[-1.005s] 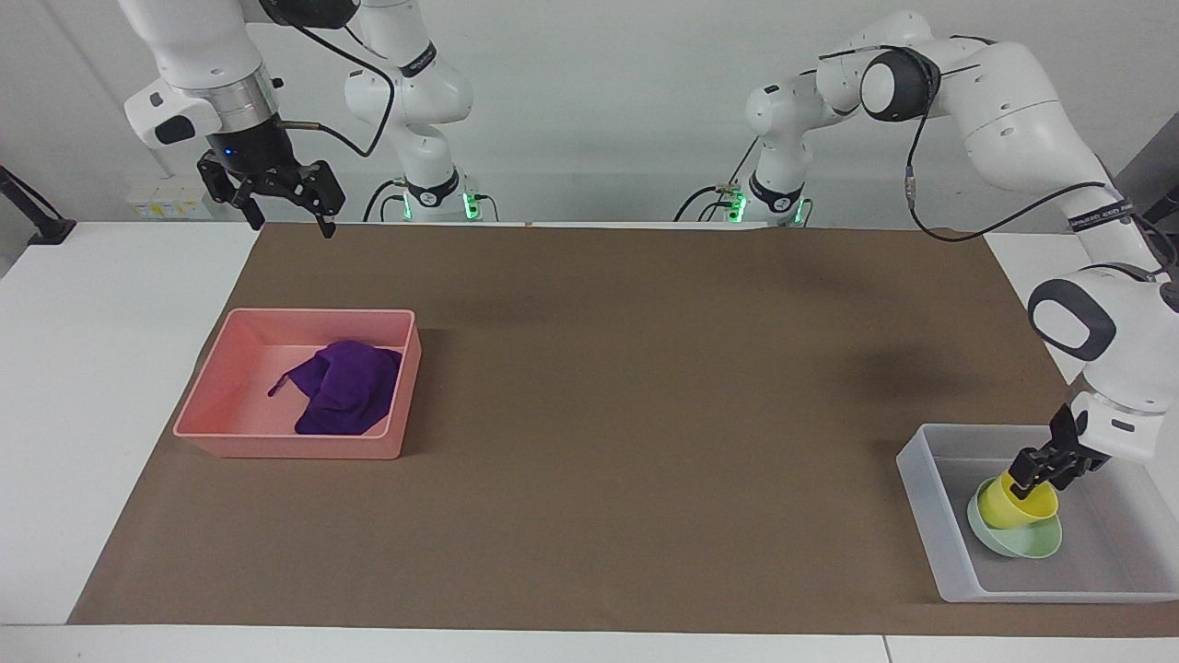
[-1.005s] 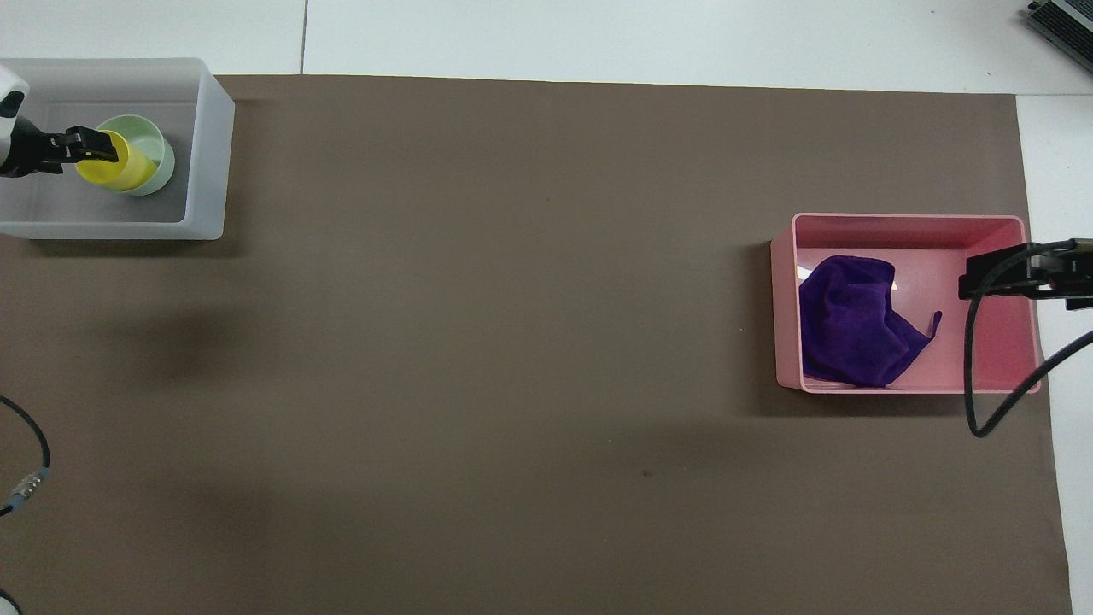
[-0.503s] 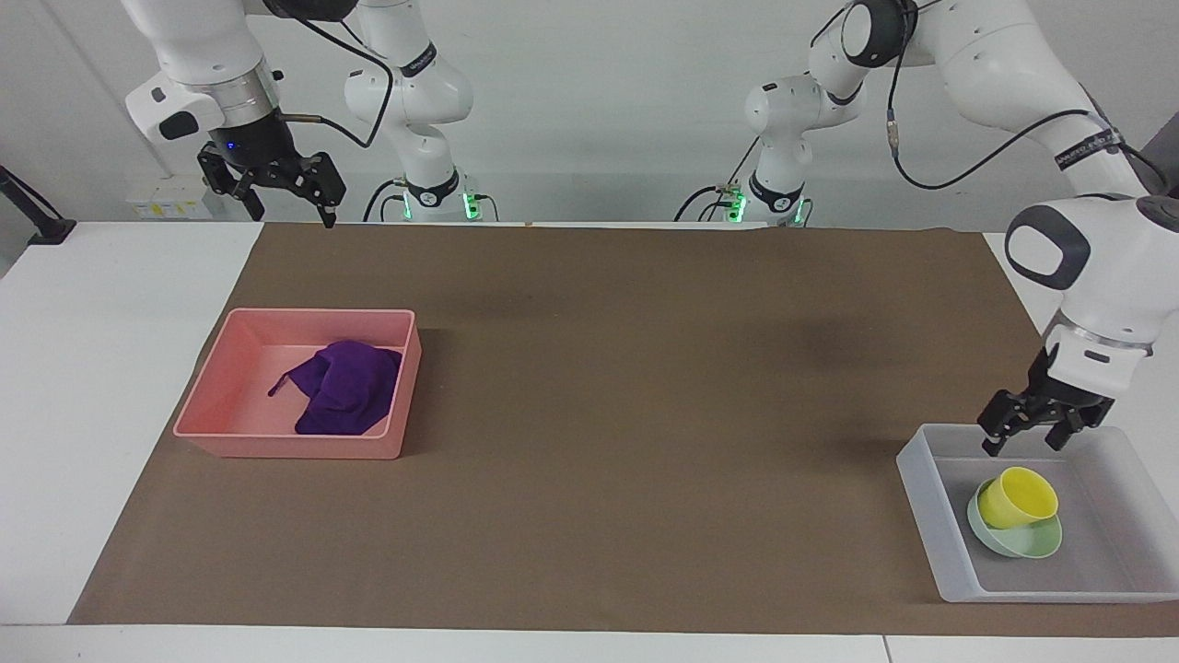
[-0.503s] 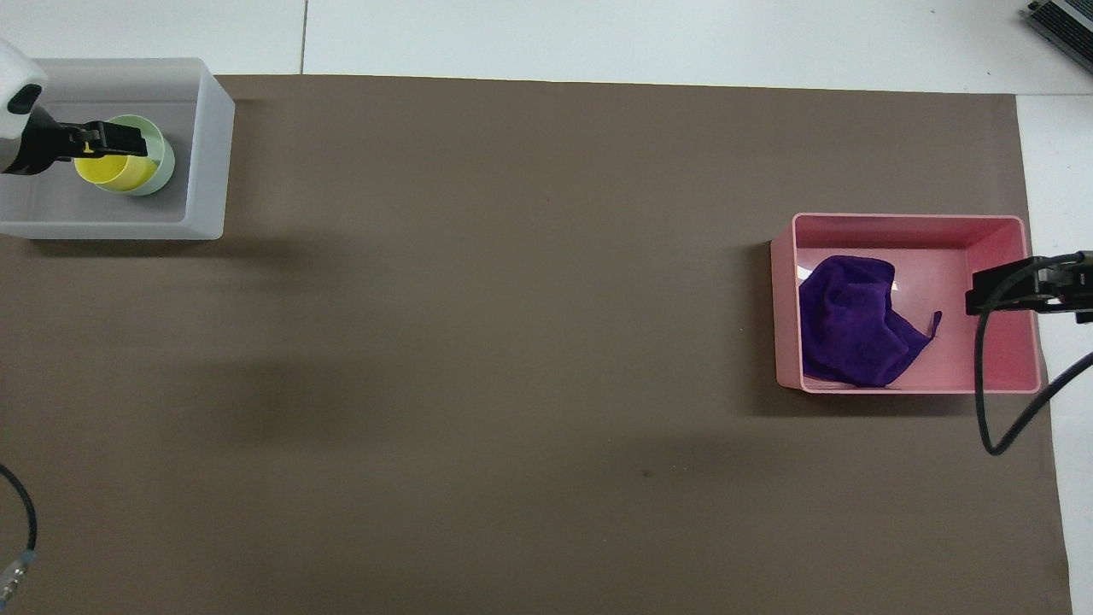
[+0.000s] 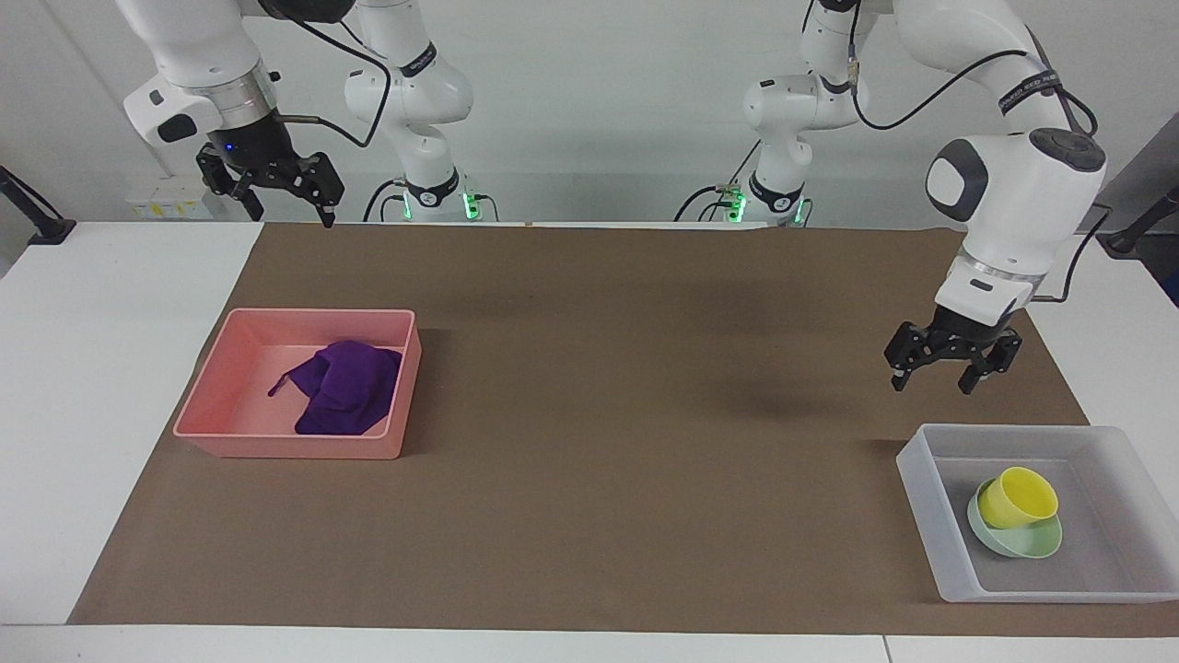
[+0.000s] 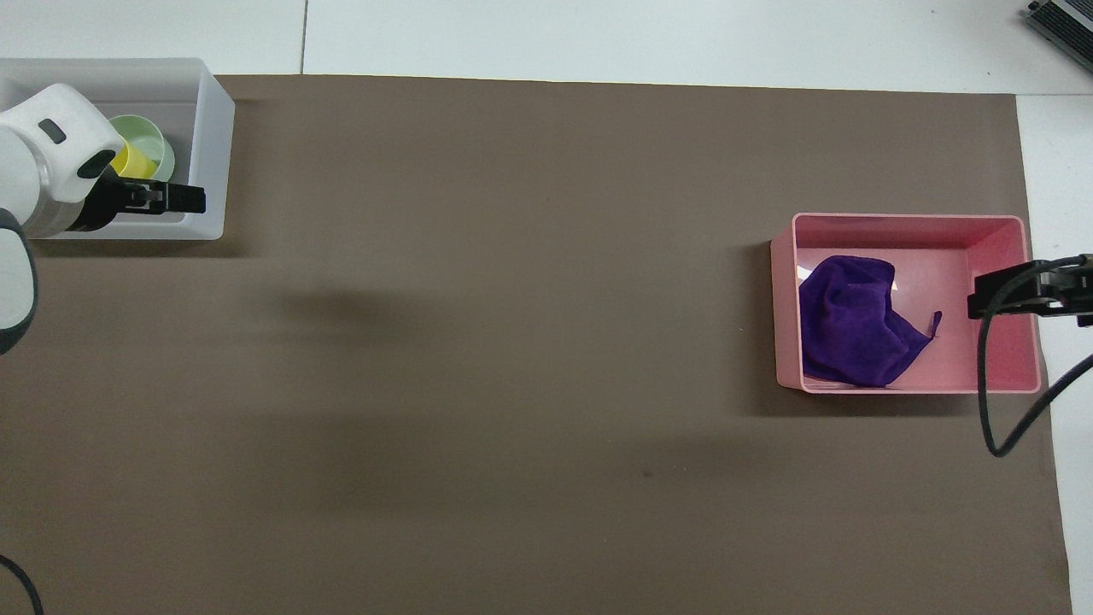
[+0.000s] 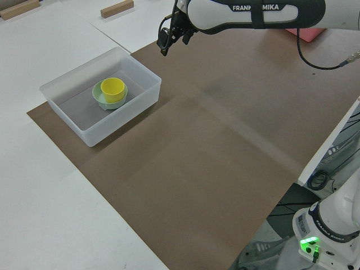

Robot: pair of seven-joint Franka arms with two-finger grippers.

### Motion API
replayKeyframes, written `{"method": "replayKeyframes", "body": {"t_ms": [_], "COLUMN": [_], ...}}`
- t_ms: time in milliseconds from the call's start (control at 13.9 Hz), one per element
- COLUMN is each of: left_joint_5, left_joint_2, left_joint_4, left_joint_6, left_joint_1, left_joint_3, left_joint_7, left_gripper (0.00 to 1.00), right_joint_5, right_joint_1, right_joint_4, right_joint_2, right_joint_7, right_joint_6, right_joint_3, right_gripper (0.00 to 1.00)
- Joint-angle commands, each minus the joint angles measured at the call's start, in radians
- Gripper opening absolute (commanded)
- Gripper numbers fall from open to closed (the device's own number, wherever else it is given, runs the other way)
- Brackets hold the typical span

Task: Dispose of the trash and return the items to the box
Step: 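Open the left gripper and withdraw it from the yellow cup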

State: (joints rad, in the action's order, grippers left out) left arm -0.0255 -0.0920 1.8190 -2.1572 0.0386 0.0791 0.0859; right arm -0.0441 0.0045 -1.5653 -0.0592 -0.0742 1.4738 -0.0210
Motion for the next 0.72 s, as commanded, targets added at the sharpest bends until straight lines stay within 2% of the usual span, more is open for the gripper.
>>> {"method": "replayKeyframes", "body": {"t_ms": [0, 144, 431, 646], "left_joint_5": [0.015, 0.015, 0.016, 0.019], "left_joint_2": [0.104, 0.127, 0.077, 0.08], "left_joint_4": [0.046, 0.033, -0.157, -0.187], "left_joint_6": [0.098, 0.172, 0.35, 0.396], "left_joint_1": [-0.009, -0.008, 0.003, -0.005], "left_joint_3": [-0.012, -0.013, -0.012, -0.012], "left_joint_7": [0.005, 0.008, 0.014, 0.015], "left_gripper": [1.0, 1.0, 1.0, 1.0], "right_joint_5": [0.006, 0.009, 0.02, 0.02], "right_joint_1": [-0.014, -0.024, -0.032, -0.041], "right_joint_4": [-0.021, -0.019, -0.019, 0.008], "right_joint_2": [-0.014, -0.013, -0.013, 0.01], "right_joint_7": [0.037, 0.039, 0.031, 0.031], "right_joint_6": [0.022, 0.022, 0.011, -0.003], "right_joint_3": [0.003, 0.003, 0.003, 0.001], "right_gripper": [1.0, 1.0, 1.0, 1.0]}}
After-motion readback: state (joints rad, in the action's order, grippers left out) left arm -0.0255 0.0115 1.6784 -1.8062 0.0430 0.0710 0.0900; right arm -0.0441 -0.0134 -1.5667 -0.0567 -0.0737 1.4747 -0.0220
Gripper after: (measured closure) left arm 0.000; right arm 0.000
